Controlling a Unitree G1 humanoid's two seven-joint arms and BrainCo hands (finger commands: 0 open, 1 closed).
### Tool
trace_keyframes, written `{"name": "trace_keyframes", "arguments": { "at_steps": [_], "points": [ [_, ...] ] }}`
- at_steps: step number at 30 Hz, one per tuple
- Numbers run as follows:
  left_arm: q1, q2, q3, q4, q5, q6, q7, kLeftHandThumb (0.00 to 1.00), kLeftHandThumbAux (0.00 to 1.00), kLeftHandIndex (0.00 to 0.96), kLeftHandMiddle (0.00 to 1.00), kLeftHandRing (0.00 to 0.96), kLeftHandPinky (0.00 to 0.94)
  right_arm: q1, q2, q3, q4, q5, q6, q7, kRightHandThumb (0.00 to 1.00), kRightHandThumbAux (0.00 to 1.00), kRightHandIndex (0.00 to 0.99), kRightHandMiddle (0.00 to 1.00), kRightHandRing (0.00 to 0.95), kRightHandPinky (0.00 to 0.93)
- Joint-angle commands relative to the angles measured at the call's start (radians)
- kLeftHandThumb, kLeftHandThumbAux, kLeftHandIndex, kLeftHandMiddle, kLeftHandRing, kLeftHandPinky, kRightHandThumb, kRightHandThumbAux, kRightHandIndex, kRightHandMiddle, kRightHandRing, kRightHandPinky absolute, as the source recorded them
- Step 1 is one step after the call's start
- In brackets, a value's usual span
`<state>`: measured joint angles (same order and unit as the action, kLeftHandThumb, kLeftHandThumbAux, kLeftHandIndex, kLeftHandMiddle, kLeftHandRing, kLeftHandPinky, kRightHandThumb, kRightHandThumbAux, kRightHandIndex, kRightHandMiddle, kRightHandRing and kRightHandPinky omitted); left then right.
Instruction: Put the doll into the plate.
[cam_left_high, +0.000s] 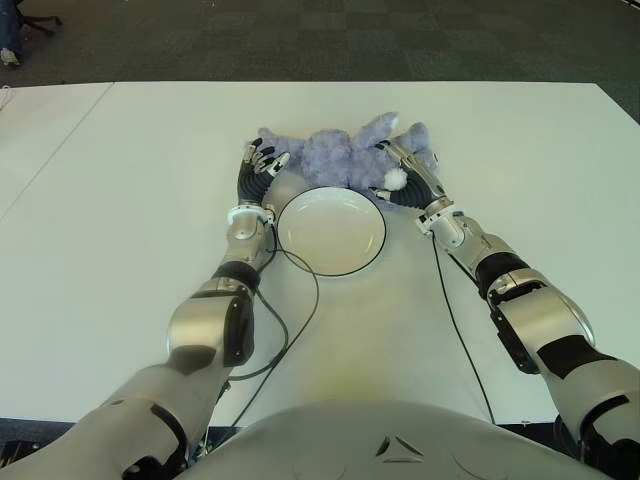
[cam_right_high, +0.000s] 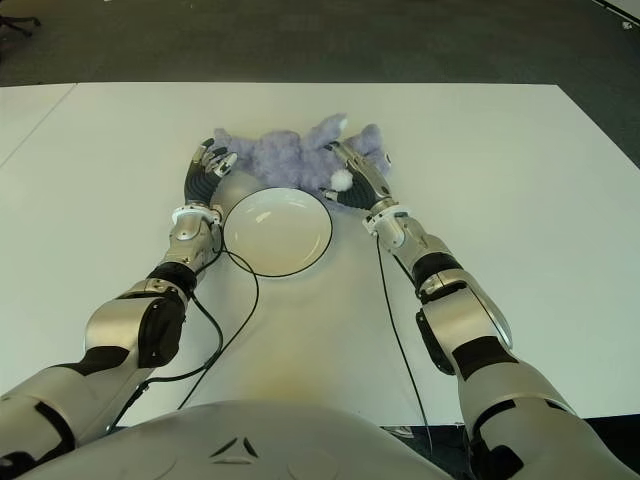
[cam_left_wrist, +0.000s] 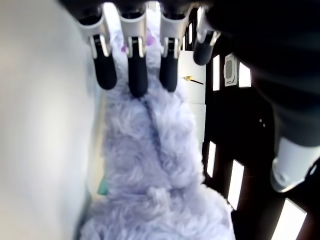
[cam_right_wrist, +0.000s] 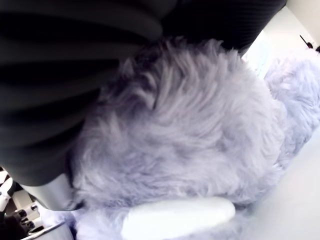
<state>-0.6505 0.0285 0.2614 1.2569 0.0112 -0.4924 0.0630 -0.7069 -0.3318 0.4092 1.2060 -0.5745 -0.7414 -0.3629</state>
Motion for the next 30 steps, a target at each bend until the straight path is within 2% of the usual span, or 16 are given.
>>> {"name": "trace_keyframes", "arguments": {
  "at_steps": [1,3,4,5,6,8,9,10,11,12,13,14,15,17,25,30],
  "points": [
    [0.117,-0.043,0.007,0.089,-0.010,0.107,-0.001,0.000,0.601,0.118,0.235,0.238,0.221,0.079,0.042,0.041,0.051,-0.023,0.003,0.072,0.392,0.705,0.092,0.032,0.097,0.230],
    [0.118,-0.044,0.007,0.089,-0.011,0.105,-0.002,0.000,0.601,0.118,0.235,0.238,0.219,0.077,0.039,0.038,0.054,-0.013,0.004,0.080,0.390,0.706,0.093,0.038,0.100,0.237],
    [0.118,-0.044,0.008,0.089,-0.012,0.104,-0.005,0.000,0.602,0.118,0.234,0.238,0.220,0.072,0.034,0.028,0.057,0.002,0.003,0.095,0.398,0.708,0.100,0.068,0.148,0.278],
    [0.118,-0.044,0.008,0.089,-0.013,0.103,-0.007,0.000,0.602,0.120,0.234,0.237,0.223,0.068,0.029,0.020,0.058,0.014,0.002,0.106,0.429,0.716,0.160,0.187,0.289,0.390],
    [0.118,-0.045,0.008,0.089,-0.013,0.102,-0.009,0.000,0.602,0.121,0.234,0.237,0.224,0.063,0.022,0.011,0.058,0.029,-0.001,0.122,0.438,0.717,0.175,0.216,0.325,0.419],
    [0.119,-0.045,0.009,0.089,-0.014,0.102,-0.012,0.000,0.601,0.120,0.233,0.235,0.222,0.057,0.010,0.001,0.055,0.050,-0.006,0.144,0.654,0.726,0.373,0.278,0.366,0.449],
    [0.119,-0.046,0.009,0.089,-0.015,0.101,-0.012,0.000,0.599,0.119,0.231,0.234,0.221,0.054,0.005,-0.003,0.053,0.058,-0.007,0.153,0.682,0.726,0.399,0.338,0.405,0.480],
    [0.119,-0.045,0.009,0.088,-0.015,0.101,-0.013,0.000,0.598,0.118,0.231,0.234,0.220,0.051,-0.004,-0.009,0.049,0.066,-0.008,0.162,0.686,0.725,0.404,0.348,0.412,0.485],
    [0.119,-0.045,0.009,0.088,-0.015,0.100,-0.013,0.000,0.594,0.116,0.229,0.232,0.220,0.049,-0.009,-0.013,0.047,0.072,-0.008,0.169,0.693,0.724,0.413,0.460,0.500,0.557],
    [0.120,-0.045,0.009,0.088,-0.014,0.098,-0.012,0.000,0.592,0.116,0.228,0.231,0.220,0.047,-0.017,-0.015,0.042,0.073,-0.005,0.169,0.695,0.723,0.415,0.489,0.522,0.576],
    [0.120,-0.045,0.008,0.088,-0.014,0.097,-0.011,0.000,0.591,0.114,0.223,0.228,0.213,0.045,-0.022,-0.016,0.038,0.074,-0.002,0.169,0.695,0.723,0.417,0.544,0.585,0.643],
    [0.120,-0.045,0.008,0.088,-0.013,0.094,-0.012,0.000,0.590,0.114,0.222,0.227,0.212,0.044,-0.031,-0.018,0.031,0.071,0.005,0.158,0.695,0.723,0.417,0.553,0.596,0.655],
    [0.121,-0.045,0.008,0.088,-0.013,0.093,-0.012,0.000,0.592,0.115,0.216,0.225,0.220,0.043,-0.037,-0.020,0.025,0.069,0.010,0.150,0.696,0.722,0.422,0.628,0.672,0.751],
    [0.121,-0.043,0.009,0.088,-0.014,0.093,-0.016,0.000,0.591,0.114,0.213,0.222,0.215,0.044,-0.044,-0.028,0.017,0.071,0.020,0.132,0.697,0.721,0.426,0.682,0.721,0.800],
    [0.122,-0.039,0.006,0.090,-0.011,0.102,-0.021,0.000,0.585,0.112,0.212,0.216,0.207,0.057,-0.071,-0.085,-0.056,0.105,0.006,0.092,0.701,0.719,0.437,0.809,0.828,0.868],
    [0.123,-0.039,0.006,0.088,-0.011,0.087,-0.026,0.000,0.583,0.118,0.217,0.222,0.214,0.034,-0.084,-0.112,-0.090,0.089,0.007,-0.015,0.701,0.719,0.440,0.839,0.847,0.874]
  ]
}}
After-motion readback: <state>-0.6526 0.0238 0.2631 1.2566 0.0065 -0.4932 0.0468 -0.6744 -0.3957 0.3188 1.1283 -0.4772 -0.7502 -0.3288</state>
